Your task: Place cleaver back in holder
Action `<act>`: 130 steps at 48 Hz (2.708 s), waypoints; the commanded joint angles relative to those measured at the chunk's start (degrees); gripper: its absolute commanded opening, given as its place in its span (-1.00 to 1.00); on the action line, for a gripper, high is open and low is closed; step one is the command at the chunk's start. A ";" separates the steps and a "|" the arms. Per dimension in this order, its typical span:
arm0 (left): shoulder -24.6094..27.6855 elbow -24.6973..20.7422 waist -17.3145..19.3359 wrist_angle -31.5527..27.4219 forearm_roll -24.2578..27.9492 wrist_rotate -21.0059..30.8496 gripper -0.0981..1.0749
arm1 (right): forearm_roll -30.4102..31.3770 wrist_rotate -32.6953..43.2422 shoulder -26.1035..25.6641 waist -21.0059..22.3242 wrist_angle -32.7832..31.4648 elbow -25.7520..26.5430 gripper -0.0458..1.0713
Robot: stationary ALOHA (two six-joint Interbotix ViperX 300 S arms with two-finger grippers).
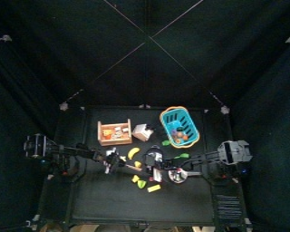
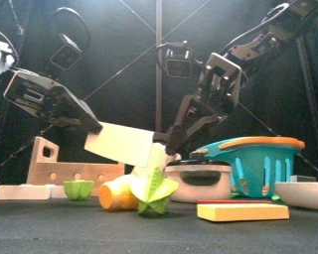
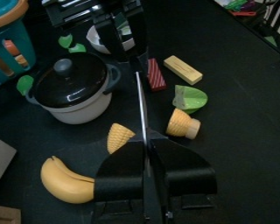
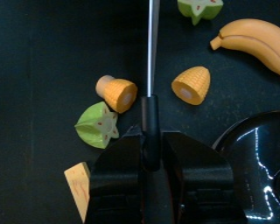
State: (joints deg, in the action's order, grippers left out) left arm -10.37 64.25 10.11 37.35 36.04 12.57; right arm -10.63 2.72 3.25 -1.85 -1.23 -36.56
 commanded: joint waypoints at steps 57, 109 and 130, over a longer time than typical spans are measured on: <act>-9.14 1.05 0.26 0.00 -13.27 -0.18 0.87 | -2.11 0.00 -5.71 0.62 -2.55 2.37 -0.13; -20.21 6.15 -5.45 -5.71 -25.40 0.00 0.87 | -14.68 0.44 -12.92 10.90 -30.59 12.39 -0.13; -17.49 6.24 -12.83 -5.80 -26.63 -0.26 0.87 | -11.95 7.91 -11.95 18.46 -48.25 19.78 -0.12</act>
State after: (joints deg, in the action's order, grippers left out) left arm -28.56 71.89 -2.37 31.38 9.32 12.39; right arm -24.17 7.73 -7.82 14.85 -46.14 -19.60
